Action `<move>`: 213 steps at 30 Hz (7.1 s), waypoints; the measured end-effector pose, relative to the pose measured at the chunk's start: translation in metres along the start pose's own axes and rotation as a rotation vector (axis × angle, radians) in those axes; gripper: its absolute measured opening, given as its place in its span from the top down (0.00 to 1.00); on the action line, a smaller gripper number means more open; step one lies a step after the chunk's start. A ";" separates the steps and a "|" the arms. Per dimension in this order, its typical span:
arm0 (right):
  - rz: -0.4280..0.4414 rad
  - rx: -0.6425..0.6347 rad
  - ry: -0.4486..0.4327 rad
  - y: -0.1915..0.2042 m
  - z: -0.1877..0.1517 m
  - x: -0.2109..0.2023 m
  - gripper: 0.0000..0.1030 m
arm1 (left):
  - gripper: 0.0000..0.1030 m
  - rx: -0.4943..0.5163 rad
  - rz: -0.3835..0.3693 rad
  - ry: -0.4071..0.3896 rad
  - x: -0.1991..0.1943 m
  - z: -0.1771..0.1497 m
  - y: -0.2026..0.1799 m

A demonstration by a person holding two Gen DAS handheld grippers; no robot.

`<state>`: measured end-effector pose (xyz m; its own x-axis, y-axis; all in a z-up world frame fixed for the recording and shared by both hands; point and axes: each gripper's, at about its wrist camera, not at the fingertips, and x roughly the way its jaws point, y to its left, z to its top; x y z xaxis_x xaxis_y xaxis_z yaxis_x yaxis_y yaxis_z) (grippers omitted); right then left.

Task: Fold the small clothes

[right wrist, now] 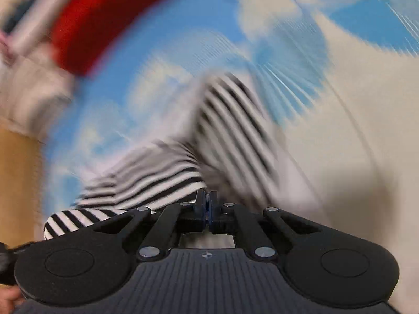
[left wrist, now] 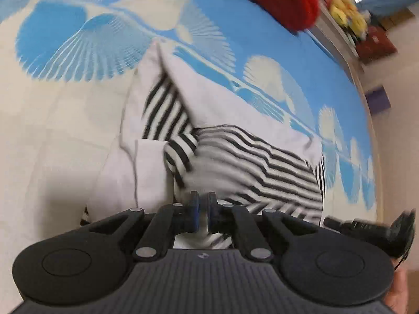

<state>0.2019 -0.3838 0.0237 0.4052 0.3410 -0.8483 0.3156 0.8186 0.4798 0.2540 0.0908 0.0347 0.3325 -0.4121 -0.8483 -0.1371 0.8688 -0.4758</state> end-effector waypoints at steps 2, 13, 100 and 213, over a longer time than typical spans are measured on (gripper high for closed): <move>-0.020 0.030 -0.011 -0.004 -0.002 0.006 0.95 | 0.69 -0.069 -0.016 -0.037 -0.004 0.004 0.009; -0.005 -0.017 0.008 0.017 -0.008 0.035 0.68 | 0.70 -0.167 -0.014 0.021 0.042 0.000 0.017; -0.196 -0.071 -0.143 -0.096 -0.246 -0.066 0.56 | 0.90 0.059 0.283 -0.104 -0.069 -0.260 0.084; -0.194 -0.846 -0.295 0.014 -0.098 -0.002 0.92 | 0.95 0.456 0.220 -0.318 -0.016 -0.052 0.011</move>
<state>0.1213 -0.3274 0.0103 0.6502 0.1256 -0.7493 -0.2858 0.9542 -0.0880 0.1984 0.0925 0.0307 0.6147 -0.1674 -0.7708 0.1561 0.9837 -0.0891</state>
